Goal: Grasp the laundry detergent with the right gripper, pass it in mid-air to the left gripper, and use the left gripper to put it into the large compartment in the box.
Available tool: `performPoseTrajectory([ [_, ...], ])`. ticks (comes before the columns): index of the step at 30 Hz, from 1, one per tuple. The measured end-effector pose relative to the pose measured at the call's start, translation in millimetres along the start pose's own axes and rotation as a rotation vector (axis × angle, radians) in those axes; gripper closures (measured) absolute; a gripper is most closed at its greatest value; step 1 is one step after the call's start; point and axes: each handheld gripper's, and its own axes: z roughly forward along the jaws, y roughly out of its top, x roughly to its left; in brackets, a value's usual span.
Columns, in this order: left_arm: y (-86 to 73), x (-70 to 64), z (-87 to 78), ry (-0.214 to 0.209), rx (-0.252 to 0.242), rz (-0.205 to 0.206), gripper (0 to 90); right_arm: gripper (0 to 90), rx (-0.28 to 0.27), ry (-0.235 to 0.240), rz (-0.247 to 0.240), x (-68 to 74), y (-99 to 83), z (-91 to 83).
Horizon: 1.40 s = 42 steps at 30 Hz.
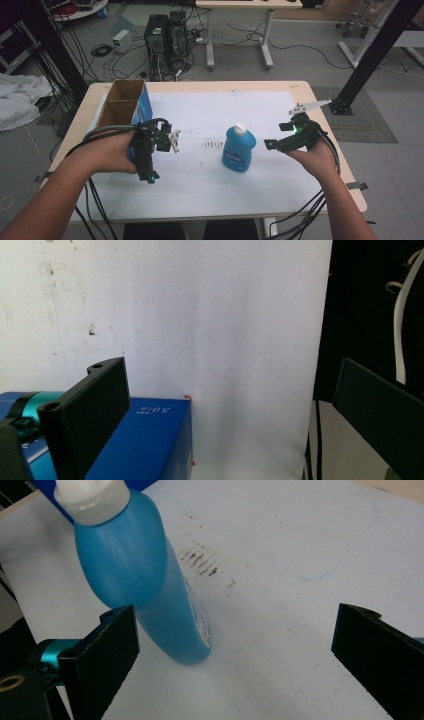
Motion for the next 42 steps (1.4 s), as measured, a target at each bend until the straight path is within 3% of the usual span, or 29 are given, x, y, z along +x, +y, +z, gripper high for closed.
performPoseTrajectory([
  [21, 2.6, -0.6, 2.2, -0.004, 0.004, 0.007, 1.7, 4.1, 0.028, 0.040, -0.063, 22.6, -35.1, 27.0],
  [42, -0.4, -1.6, 3.5, -0.005, 0.006, 0.004, 1.7, 4.1, 0.042, 0.086, -0.088, 30.9, -32.6, 63.3],
])
